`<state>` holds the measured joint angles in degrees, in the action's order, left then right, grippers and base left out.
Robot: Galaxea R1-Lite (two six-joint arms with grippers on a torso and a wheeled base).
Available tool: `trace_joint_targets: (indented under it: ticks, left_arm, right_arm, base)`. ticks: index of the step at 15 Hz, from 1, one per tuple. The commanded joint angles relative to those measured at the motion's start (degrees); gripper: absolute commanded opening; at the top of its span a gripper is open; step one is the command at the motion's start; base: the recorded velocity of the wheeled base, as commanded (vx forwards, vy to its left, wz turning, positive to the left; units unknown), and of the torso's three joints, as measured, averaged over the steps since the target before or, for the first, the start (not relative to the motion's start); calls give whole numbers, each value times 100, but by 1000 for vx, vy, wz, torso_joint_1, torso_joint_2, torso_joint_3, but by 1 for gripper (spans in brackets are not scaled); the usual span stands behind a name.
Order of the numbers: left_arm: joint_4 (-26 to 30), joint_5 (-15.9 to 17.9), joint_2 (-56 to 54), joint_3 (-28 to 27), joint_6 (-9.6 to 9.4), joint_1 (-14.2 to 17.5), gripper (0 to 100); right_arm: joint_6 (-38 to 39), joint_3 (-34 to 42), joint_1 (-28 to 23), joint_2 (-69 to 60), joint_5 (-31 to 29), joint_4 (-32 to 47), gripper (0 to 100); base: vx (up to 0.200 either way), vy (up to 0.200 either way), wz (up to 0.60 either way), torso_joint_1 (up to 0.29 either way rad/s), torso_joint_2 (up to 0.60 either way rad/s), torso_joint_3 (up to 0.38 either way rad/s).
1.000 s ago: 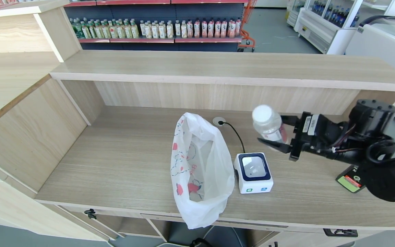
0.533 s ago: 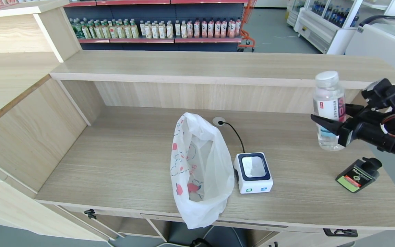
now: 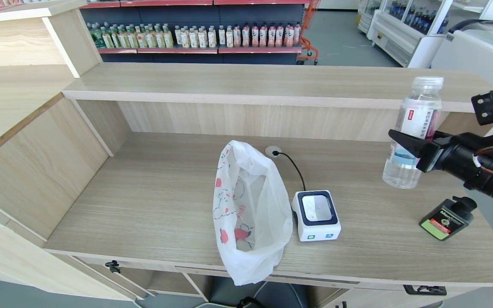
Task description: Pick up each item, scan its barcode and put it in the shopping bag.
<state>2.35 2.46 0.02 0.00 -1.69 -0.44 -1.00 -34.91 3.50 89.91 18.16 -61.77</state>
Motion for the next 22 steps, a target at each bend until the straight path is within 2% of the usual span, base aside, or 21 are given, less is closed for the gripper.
trace_joint_targets:
  ticks: [1, 3, 6, 8, 13, 15, 18, 21, 22]
  left_arm:
    - [2, 0, -2, 0, 2, 0, 100]
    - [2, 0, -2, 0, -6, 9, 100]
    - [2, 0, -2, 0, -24, 0, 100]
    - [2, 0, -2, 0, -15, 0, 100]
    - [2, 0, -2, 0, -15, 0, 100]
    - [2, 0, -2, 0, -6, 0, 100]
    - [2, 0, -2, 0, -6, 0, 100]
    - [2, 0, -2, 0, -6, 0, 100]
    - [2, 0, -2, 0, -6, 0, 100]
  right_arm:
    - [-6, -24, 239, 71, -15, -2, 0]
    - [-67, 37, 564, 89, -50, 7, 0]
    - [-129, -15, 1135, 159, -639, -2, 0]
    - [-129, -24, 1452, 176, -727, -2, 0]
    - [-190, -130, 1742, 431, -735, -63, 0]
    - [-269, -121, 1883, 616, -735, -248, 0]
    - [-410, -42, 2173, 959, -744, -889, 0]
    - [-630, 486, 2498, 1600, -920, -2032, 0]
    - [-726, 758, 2577, 1908, -937, -2665, 0]
  base:
    - [0, 0, 0, 0, 0, 0]
    - [0, 0, 0, 0, 0, 0]
    - [0, 0, 0, 0, 0, 0]
    - [0, 100, 0, 1, 1, 1]
    - [0, 200, 0, 1, 0, 0]
    - [0, 0, 0, 0, 0, 0]
    - [0, 0, 0, 0, 0, 0]
    - [0, 0, 0, 0, 0, 0]
    - [0, 0, 0, 0, 0, 0]
